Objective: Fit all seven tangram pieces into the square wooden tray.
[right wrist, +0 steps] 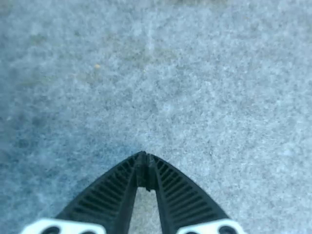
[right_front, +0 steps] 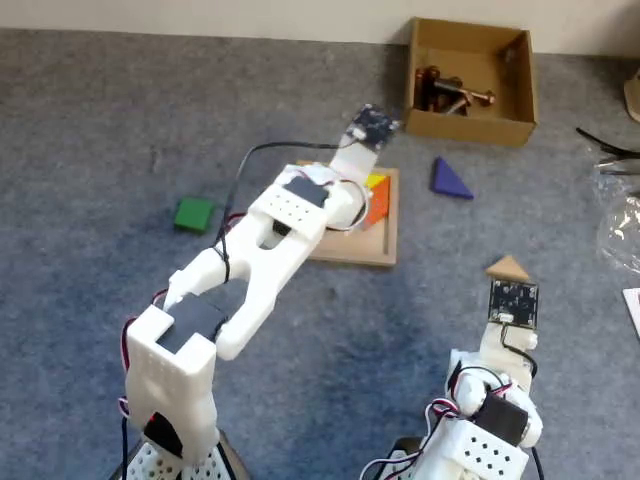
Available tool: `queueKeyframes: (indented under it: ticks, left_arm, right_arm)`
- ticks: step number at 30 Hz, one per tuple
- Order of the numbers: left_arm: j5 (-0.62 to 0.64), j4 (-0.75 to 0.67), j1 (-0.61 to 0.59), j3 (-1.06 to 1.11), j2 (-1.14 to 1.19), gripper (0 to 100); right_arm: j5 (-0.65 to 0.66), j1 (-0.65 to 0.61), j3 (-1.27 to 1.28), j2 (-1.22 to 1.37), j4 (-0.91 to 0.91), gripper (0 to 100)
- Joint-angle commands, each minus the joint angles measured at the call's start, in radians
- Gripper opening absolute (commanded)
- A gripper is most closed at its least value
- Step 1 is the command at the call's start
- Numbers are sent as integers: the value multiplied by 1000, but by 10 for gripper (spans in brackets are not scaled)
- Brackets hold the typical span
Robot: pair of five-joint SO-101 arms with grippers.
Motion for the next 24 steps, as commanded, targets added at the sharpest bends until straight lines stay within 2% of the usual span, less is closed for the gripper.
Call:
queueKeyframes:
  ticks: [1, 5, 10, 16, 24]
  left_arm:
    - [21, -72, -16, 7, -59, 5]
    - [31, -89, -13, 13, -59, 5]
    - [138, -89, -7, 4, -42, 5]
    - [140, -112, -8, -19, 59, 5]
    - [140, -104, 5, -56, 74, 5]
  right_arm:
    - [-2, 15, 116, -15, -18, 5]
    - [-2, 15, 116, -15, -18, 5]
    - [-2, 15, 116, -15, -18, 5]
    - [-2, 15, 116, -15, -18, 5]
    - [-2, 15, 116, -15, -18, 5]
